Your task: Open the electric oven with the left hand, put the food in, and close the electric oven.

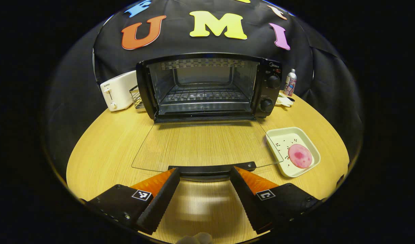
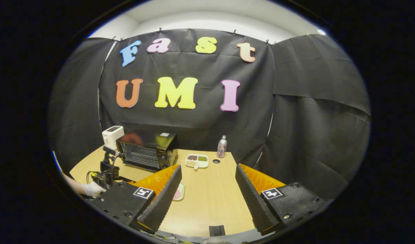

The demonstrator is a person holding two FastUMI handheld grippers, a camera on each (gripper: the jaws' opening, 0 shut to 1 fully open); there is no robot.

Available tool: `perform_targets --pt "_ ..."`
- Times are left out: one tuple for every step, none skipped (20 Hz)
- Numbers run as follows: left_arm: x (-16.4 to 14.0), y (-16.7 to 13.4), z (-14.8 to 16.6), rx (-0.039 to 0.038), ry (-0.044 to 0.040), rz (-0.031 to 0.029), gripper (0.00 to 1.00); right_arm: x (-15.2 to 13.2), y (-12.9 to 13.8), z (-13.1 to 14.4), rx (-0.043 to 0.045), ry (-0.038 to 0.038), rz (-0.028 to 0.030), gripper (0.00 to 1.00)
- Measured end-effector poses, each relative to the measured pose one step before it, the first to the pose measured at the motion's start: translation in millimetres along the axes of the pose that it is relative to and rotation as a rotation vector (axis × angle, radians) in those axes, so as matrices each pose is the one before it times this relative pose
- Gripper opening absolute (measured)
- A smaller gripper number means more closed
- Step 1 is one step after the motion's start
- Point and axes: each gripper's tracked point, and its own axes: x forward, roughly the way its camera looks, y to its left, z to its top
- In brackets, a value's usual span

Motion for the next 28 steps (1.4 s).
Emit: perform_targets --pt "-0.41 -0.01 1.51 -0.00265 -0.00616 -0.00055 0.96 -0.21 0.94 -2.12 0.00356 0.00480 0.00120 1.00" --pt "-1.93 0.51 2.70 -0.00190 -0.00783 0.00297 0.97 0.30 0.60 -2.22 0.00285 0.00538 0.00178 1.00" --pt "-3.22 2.94 3.75 0.00234 -0.01149 0.00729 0.97 1.01 -0.29 -1.03 0.00045 0.00292 -0.00200 1.00" --pt "-3.56 1.66 2.23 0.00031 -0.01338 0.00751 0.97 1.40 -0.98 -0.39 -0.00111 0.00150 -0.00299 1.00" --pt "-5.74 1.24 4.79 -0.00097 -0.01930 0.00090 0.97 2.04 -0.15 -0.91 -0.00105 0.00215 -0.00207 1.00" --pt "-7.30 -1.14 6.70 -0.00149 -0.02772 -0.00832 0.97 2.58 0.40 -3.06 -0.00124 0.00533 0.00074 1.00" --pt "-8.79 -0.72 7.78 0.00591 -0.02581 -0.00534 0.97 2.91 1.50 -3.00 -0.00385 0.01050 0.00029 1.00" --pt "-9.44 1.41 7.42 0.01404 -0.02624 0.00151 0.97 3.33 1.52 -4.26 -0.00780 0.01104 0.00608 1.00" --pt "-10.61 1.77 9.62 0.01236 -0.02957 0.00107 0.97 4.29 2.81 -4.13 -0.00907 0.01154 0.00603 1.00" --pt "-9.48 1.41 10.44 0.00245 -0.02939 -0.00177 0.97 5.42 2.21 -4.19 -0.00533 0.00838 0.00681 1.00" --pt "-11.70 -0.31 12.31 -0.00414 -0.03238 -0.00744 0.97 6.15 3.74 -4.05 -0.00023 0.01016 0.01104 1.00" --pt "-12.66 -1.12 11.89 -0.00132 -0.03184 -0.00410 0.97 6.94 5.34 -6.30 0.00283 0.01151 0.01724 1.00" --pt "-11.52 -0.69 13.32 0.00057 -0.03078 -0.00483 0.97 8.57 6.02 -6.16 0.00297 0.02027 0.01939 1.00" --pt "-10.85 0.22 13.20 0.00577 -0.02799 -0.00147 0.97 9.40 4.78 -7.85 0.00415 0.02079 0.02184 1.00" --pt "-10.00 1.37 14.44 0.00893 -0.02905 0.00381 0.97 9.99 2.94 -8.37 0.00523 0.02826 0.01255 1.00" --pt "-9.54 0.41 11.24 0.00213 -0.02354 0.00120 0.96 9.59 2.90 -7.81 0.00540 0.02023 0.01533 1.00" --pt "-10.24 -0.05 14.03 -0.00214 -0.02262 0.00309 0.97 12.14 2.94 -7.44 0.00669 0.02155 0.01527 1.00" --pt "-8.52 1.25 13.03 -0.00634 -0.02295 0.00544 0.97 13.95 3.31 -8.40 0.00719 0.02755 0.01465 1.00" --pt "-8.94 0.07 12.55 -0.00926 -0.02095 0.00246 0.97 14.19 2.81 -8.91 0.00807 0.02469 0.01588 1.00" --pt "-8.63 1.26 11.24 -0.00576 -0.02038 0.01109 0.97 14.69 2.08 -9.84 0.01247 0.03863 0.01262 0.99" --pt "-7.70 1.81 11.12 -0.00372 -0.01720 0.01042 0.96 14.80 2.98 -7.90 0.01680 0.02727 0.02586 0.98" --pt "-7.34 2.31 8.32 -0.00556 -0.01468 0.01312 0.96 15.09 2.44 -2.81 0.01840 0.02180 0.01683 0.91" --pt "-6.95 1.00 9.64 -0.00424 -0.01361 0.00969 0.96 17.19 -0.56 -5.57 0.01992 0.03133 0.01195 0.89" --pt "-6.42 2.44 7.01 0.00190 -0.00659 0.01476 0.96 15.11 1.31 -7.09 0.02615 0.03256 0.01689 0.89" --pt "-5.44 2.63 7.00 0.00431 -0.00691 0.01587 0.96 16.87 -1.55 -7.32 0.02647 0.04365 0.00702 0.86" --pt "-5.23 2.31 8.00 0.00551 -0.00898 0.01559 0.96 17.30 -1.70 -9.46 0.02771 0.04647 0.00801 0.76" --pt "-4.18 3.13 8.00 0.00464 -0.01165 0.01784 1.00 17.95 2.21 -4.16 0.03005 0.04155 0.01985 0.75" --pt "-3.23 4.23 4.74 0.00569 -0.00327 0.02076 1.00 17.26 -1.16 -3.24 0.02168 0.03692 0.01220 0.74"
